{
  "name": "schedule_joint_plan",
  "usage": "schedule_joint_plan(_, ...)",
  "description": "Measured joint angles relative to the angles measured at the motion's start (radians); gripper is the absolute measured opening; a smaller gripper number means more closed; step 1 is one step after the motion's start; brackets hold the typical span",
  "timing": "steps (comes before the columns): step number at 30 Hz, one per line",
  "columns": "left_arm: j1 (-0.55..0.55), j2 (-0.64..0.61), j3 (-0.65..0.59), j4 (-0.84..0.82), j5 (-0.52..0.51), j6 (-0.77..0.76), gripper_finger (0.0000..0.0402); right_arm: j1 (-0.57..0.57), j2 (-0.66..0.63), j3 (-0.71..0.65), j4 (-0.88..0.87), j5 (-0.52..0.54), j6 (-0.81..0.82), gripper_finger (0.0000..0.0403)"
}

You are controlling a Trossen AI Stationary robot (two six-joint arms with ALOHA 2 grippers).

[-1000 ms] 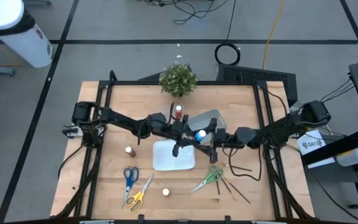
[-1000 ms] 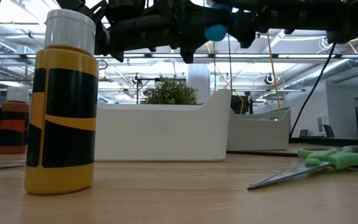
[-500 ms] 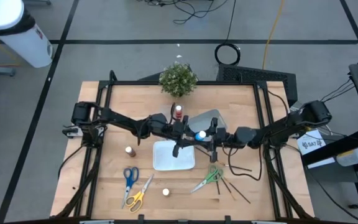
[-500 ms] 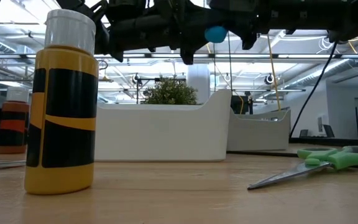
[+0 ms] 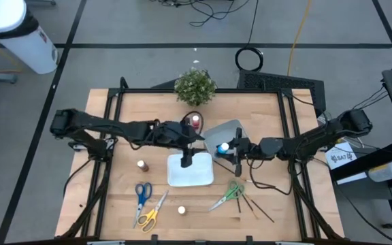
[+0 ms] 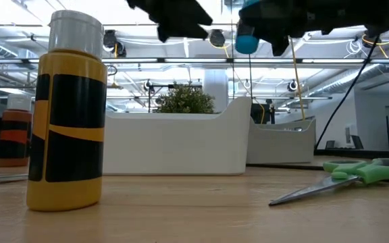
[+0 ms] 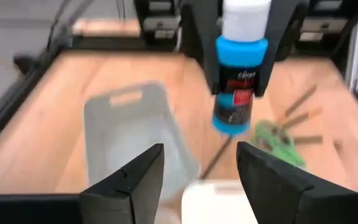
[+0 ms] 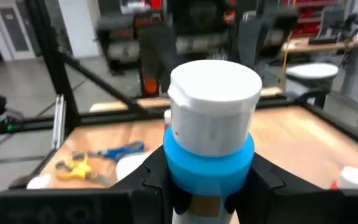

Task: Pick & Place Paint Supplies
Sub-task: Put the blue paint bottle into the transparent bin

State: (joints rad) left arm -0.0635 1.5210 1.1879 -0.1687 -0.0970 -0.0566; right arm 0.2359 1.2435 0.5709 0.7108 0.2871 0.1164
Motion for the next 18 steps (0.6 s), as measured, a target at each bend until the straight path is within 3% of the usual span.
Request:
schedule_joint_plan(4, -0.005, 0.029, 0.190, -0.279, -0.013, 0.002, 0.0212, -0.004, 0.012, 0.007, -0.027, 0.003, 0.017, 0.0105)
schedule_joint_plan(7, -0.013, 0.081, 0.312, -0.394, -0.017, 0.003, 0.0220, -0.006, 0.031, 0.047, -0.096, 0.000, 0.022, 0.0105)
schedule_joint_plan(12, -0.025, 0.184, 0.476, -0.534, 0.019, 0.003, 0.0252, -0.002, 0.106, 0.135, -0.229, -0.001, 0.021, 0.0105)
schedule_joint_plan(18, -0.024, 0.301, 0.593, -0.622, 0.048, 0.015, 0.0301, 0.002, 0.178, 0.179, -0.236, -0.004, 0.001, 0.0105)
